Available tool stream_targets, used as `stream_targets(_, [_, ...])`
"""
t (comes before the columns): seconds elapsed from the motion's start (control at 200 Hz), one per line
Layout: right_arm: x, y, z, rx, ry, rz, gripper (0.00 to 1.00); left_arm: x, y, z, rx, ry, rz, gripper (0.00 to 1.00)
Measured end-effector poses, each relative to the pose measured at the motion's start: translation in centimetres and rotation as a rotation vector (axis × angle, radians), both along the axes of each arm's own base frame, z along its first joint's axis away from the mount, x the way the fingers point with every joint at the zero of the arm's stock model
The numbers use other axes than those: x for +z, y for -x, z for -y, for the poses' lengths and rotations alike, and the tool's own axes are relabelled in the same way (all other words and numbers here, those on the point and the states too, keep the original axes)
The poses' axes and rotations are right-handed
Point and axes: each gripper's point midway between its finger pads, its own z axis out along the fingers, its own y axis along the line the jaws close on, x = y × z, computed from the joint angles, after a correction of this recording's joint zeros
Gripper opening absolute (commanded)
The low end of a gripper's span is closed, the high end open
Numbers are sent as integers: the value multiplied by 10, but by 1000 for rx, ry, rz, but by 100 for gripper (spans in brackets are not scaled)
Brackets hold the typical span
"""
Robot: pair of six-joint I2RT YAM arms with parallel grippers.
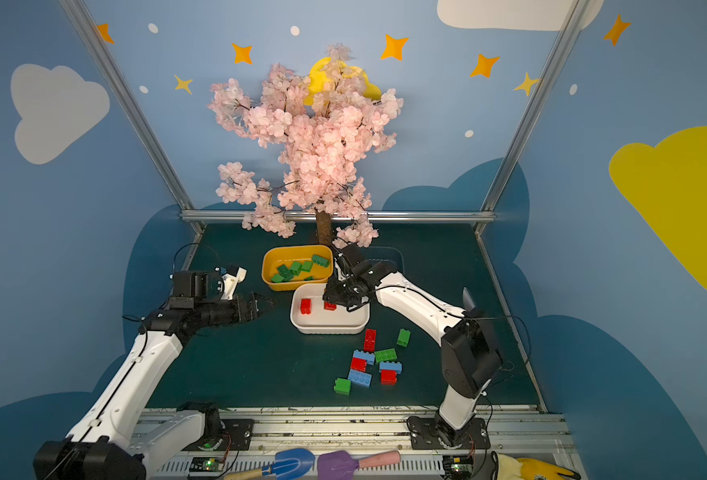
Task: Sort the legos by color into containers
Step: 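Carry the red brick with the right gripper and release it into the white tub, then return the right gripper to the pile and grasp another red brick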
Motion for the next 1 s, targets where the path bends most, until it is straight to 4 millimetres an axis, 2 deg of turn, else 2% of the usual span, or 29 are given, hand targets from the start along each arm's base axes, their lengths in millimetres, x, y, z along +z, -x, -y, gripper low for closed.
stream_targets(0.11, [-9, -8, -16, 10, 14, -6, 22, 1, 1, -1, 6, -6, 5, 99])
stream_targets(0.31, [-52, -16, -32, 18, 91, -48, 26, 1, 5, -2, 7, -14, 1, 100])
stream_targets(0.425, [-79, -19, -37, 19, 127, -78, 35, 0, 6, -2, 4, -19, 1, 100])
stream_targets(0.531, [-92, -23, -43, 22, 126, -94, 45, 0, 6, -2, 3, -20, 3, 100])
stream_targets(0.591, [-92, -24, -48, 31, 107, -93, 54, 0, 6, -2, 3, -21, 3, 99])
stream_targets(0.631, [-91, -25, -49, 36, 95, -92, 56, 0, 6, -2, 3, -21, 3, 99])
stream_targets(0.716, [-85, -27, -53, 48, 67, -77, 58, 0, 5, -2, 3, -21, 2, 100])
stream_targets(0.836, [-77, -23, -48, 56, 52, -69, 59, -1, 5, -2, 3, -20, 0, 100])
stream_targets(0.886, [-72, -19, -39, 53, 42, -52, 59, -1, 5, -2, 1, -17, 0, 100])
stream_targets(1.001, [-50, 17, 1, 50, 71, -64, 62, -2, 4, -1, 0, -8, -6, 100])
